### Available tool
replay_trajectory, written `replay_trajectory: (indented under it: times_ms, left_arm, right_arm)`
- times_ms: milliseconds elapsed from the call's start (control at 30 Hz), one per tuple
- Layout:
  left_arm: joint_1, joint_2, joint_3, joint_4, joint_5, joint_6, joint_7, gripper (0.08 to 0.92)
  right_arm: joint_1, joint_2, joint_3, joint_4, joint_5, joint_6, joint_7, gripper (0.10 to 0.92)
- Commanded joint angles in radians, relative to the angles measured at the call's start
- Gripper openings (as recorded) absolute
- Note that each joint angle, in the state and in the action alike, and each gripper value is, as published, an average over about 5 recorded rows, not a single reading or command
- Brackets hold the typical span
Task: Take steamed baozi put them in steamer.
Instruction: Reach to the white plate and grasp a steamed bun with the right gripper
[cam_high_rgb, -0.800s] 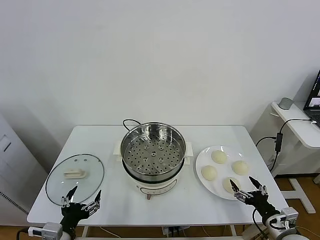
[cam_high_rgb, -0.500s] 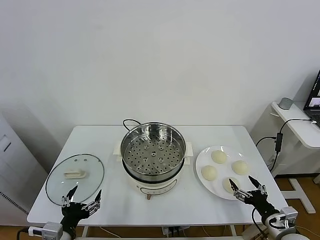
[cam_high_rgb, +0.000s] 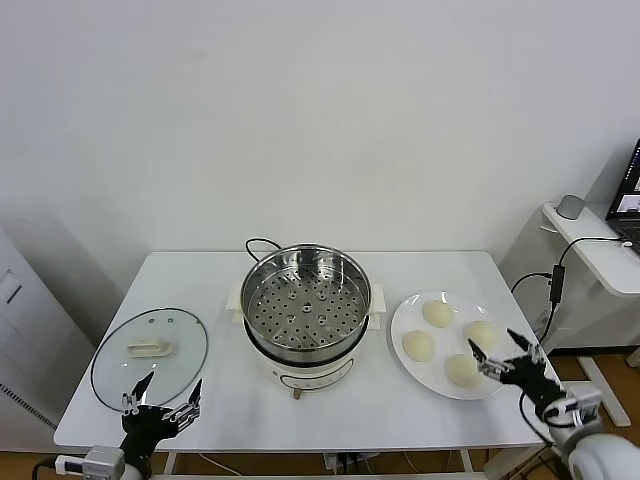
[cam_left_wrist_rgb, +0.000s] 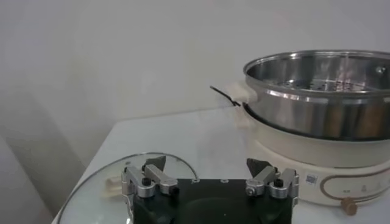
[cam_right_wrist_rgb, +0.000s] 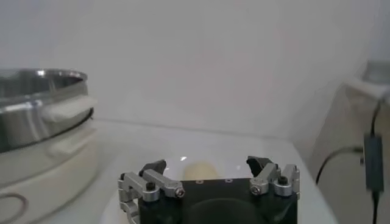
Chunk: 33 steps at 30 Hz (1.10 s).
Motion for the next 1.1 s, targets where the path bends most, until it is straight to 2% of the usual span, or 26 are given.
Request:
replay_trajectory:
  times_ms: [33, 167, 300, 433, 667, 933, 1100]
  left_arm:
    - [-0.001, -0.007, 0.001, -0.007, 0.003, 0.0, -0.001, 0.823]
    - [-0.002, -0.011, 0.004, -0.006, 0.007, -0.003, -0.002, 0.823]
    - [-0.001, -0.015, 0.011, -0.004, 0.014, -0.009, -0.004, 0.823]
    - [-0.001, -0.022, 0.009, -0.011, 0.016, -0.011, -0.005, 0.823]
    - [0.006, -0.043, 0.005, -0.018, 0.016, -0.011, -0.005, 0.823]
    - [0.005, -0.069, 0.008, -0.011, 0.018, -0.008, -0.003, 0.823]
    - [0.006, -0.069, 0.004, -0.006, 0.019, -0.008, -0.003, 0.823]
  right_arm:
    - [0.262, -0.177, -0.022, -0.137, -0.294, -0.013, -0.239, 0.823]
    - [0.551, -0.261, -0.158, -0.267, -0.498, 0.076, -0.516, 0.823]
    - [0.87, -0.294, -0.425, -0.399, -0.647, 0.184, -0.776, 0.823]
    - [1.076, -0.289, -0.706, -0.485, -0.712, 0.242, -0.917, 0.823]
    - [1.24, -0.152, -0.994, -0.609, -0.806, 0.281, -0.976, 0.823]
    - [1.221, 0.099, -0.938, -0.817, -0.995, 0.3, -0.95, 0.823]
    - [1.192, 0.181, -0.886, -0.891, -1.063, 0.302, -0.926, 0.823]
